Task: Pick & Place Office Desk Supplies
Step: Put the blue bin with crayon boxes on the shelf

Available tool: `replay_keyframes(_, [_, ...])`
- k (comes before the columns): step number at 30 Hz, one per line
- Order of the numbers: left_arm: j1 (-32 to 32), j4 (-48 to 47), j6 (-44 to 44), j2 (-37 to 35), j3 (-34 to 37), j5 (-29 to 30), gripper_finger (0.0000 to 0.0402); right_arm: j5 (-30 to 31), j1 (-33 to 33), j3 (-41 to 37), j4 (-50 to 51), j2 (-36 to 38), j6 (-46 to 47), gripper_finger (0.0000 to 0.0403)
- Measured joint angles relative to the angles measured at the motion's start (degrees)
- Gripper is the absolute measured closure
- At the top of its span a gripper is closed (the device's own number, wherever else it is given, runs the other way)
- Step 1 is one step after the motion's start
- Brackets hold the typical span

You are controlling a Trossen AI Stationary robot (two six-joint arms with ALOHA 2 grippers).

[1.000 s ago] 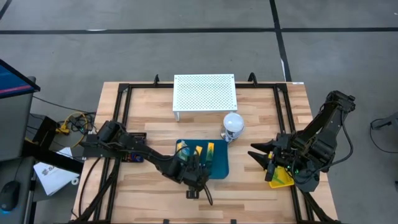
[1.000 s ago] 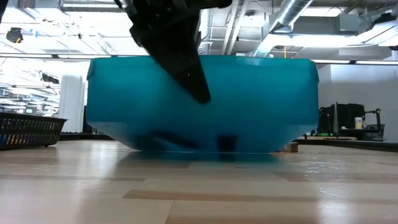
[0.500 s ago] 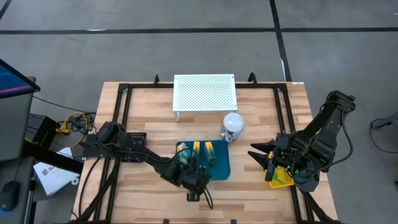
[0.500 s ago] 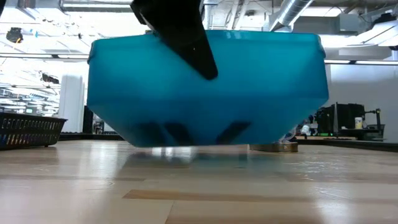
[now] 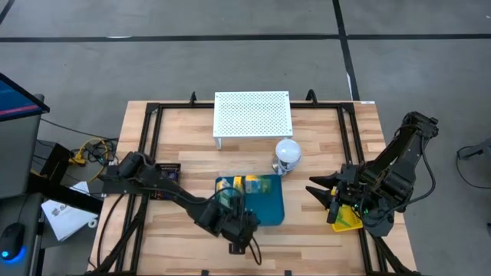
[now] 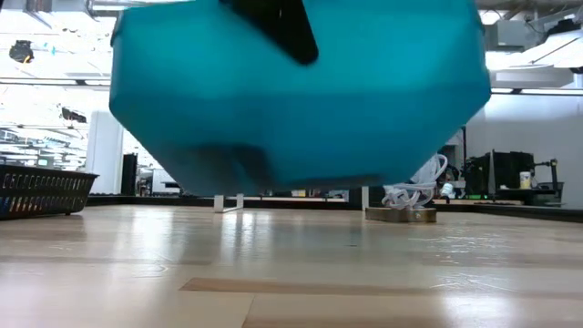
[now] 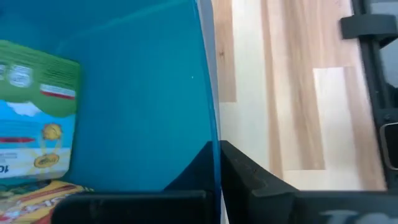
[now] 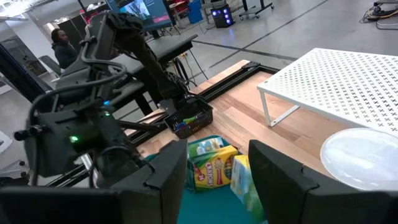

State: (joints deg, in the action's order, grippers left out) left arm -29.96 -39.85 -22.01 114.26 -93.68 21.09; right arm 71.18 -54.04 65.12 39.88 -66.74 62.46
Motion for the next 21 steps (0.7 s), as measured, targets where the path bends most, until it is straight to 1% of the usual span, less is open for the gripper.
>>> replay_keyframes(8, [-0.9,-4.7,-1.0,0.0,-5.0,1.7,0.0401,0.0,0.0,0.0,0.0,0.0,0.1,0.0235])
replay_keyframes(13, [-1.4,-9.3,-1.1,0.0,-8.7,2.7,0.0401,0.0,0.0,0.0,0.0,0.0,0.0,0.0235])
replay_keyframes(21, [-2.6,-16.6,-3.7,0.0,-13.1,4.8,0.0401,0.1,0.0,0.0,0.0,0.0,-0.8,0.0235])
